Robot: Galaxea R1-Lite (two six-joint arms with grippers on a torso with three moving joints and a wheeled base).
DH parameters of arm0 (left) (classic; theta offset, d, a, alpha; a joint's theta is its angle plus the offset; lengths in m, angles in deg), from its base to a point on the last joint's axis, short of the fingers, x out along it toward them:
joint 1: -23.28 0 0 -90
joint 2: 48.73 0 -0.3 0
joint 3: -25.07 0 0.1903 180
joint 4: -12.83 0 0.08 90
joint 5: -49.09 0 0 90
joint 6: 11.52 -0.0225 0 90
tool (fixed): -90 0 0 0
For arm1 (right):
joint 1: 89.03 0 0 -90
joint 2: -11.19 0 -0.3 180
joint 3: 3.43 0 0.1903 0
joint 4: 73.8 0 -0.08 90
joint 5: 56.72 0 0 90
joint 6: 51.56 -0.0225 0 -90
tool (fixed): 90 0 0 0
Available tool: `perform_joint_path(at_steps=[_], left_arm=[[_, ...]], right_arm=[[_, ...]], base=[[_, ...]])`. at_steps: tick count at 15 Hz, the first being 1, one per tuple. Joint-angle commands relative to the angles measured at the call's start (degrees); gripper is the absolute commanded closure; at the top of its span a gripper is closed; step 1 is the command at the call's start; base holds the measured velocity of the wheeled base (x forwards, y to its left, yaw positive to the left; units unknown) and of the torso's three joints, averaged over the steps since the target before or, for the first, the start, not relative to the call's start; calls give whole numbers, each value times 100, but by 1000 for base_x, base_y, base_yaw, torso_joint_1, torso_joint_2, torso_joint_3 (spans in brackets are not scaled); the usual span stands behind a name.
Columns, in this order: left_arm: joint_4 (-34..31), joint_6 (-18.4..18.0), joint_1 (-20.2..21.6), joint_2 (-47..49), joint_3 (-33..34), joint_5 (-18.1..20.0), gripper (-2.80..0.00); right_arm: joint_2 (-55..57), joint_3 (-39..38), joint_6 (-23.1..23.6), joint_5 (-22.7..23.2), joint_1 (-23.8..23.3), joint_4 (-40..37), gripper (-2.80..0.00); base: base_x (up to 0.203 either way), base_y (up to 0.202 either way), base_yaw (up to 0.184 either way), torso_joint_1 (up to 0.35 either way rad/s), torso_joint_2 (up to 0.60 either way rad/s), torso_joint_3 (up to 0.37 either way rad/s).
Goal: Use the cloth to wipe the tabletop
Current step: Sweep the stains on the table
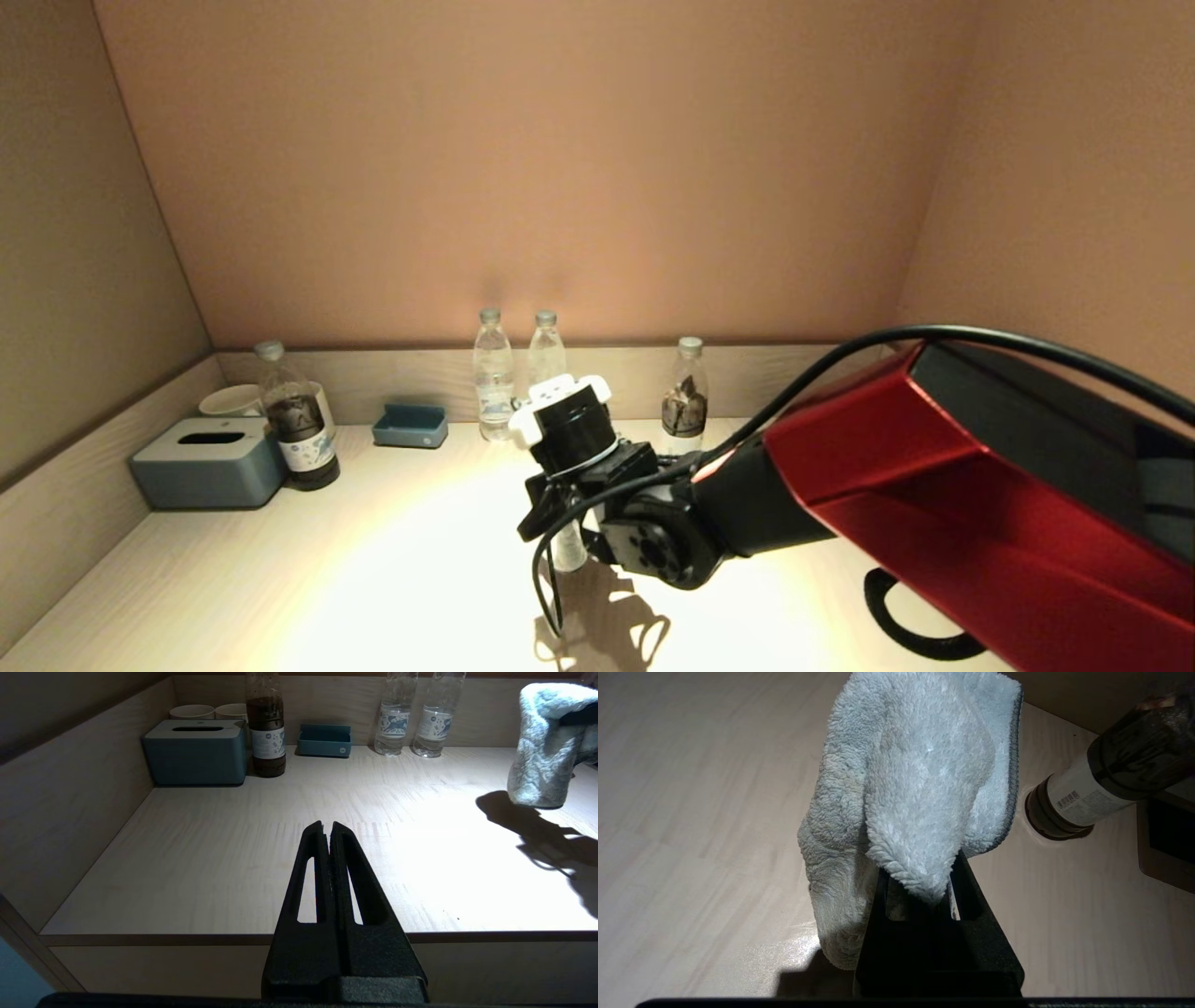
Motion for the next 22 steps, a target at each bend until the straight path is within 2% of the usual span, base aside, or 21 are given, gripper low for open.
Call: perform_joint_path(at_steps=[1, 6, 8, 10, 11, 13, 18, 22], left_arm=[[0, 4, 0, 0, -1, 0, 0], [-2, 4, 0, 0, -1, 0, 0], [-6, 4, 0, 0, -1, 0, 0], [-9, 4, 0, 0, -1, 0, 0], [0, 4, 0, 0, -1, 0, 0], [0, 4, 0, 0, -1, 0, 0], [0, 4, 0, 0, -1, 0, 0], [0, 4, 0, 0, -1, 0, 0]], right_arm=[[-248, 13, -8, 930, -188, -22, 0], [-303, 27, 15, 2720, -290, -179, 0], [-386, 15, 15, 3706, -284, -202, 0], [-521, 34, 59, 4909, -282, -301, 0], [-541, 35, 229, 5261, -266, -338, 0], [-463, -20, 601, 5469, -174, -459, 0], [-176, -60, 684, 5538, -141, -516, 0], [148, -55, 692, 5530, 198, -505, 0]], base=[[0, 0, 0, 0, 0, 0], [0, 0, 0, 0, 0, 0], [0, 0, 0, 0, 0, 0], [0, 0, 0, 0, 0, 0], [0, 0, 0, 0, 0, 0], [0, 0, 0, 0, 0, 0], [0, 0, 0, 0, 0, 0], [0, 0, 0, 0, 0, 0]])
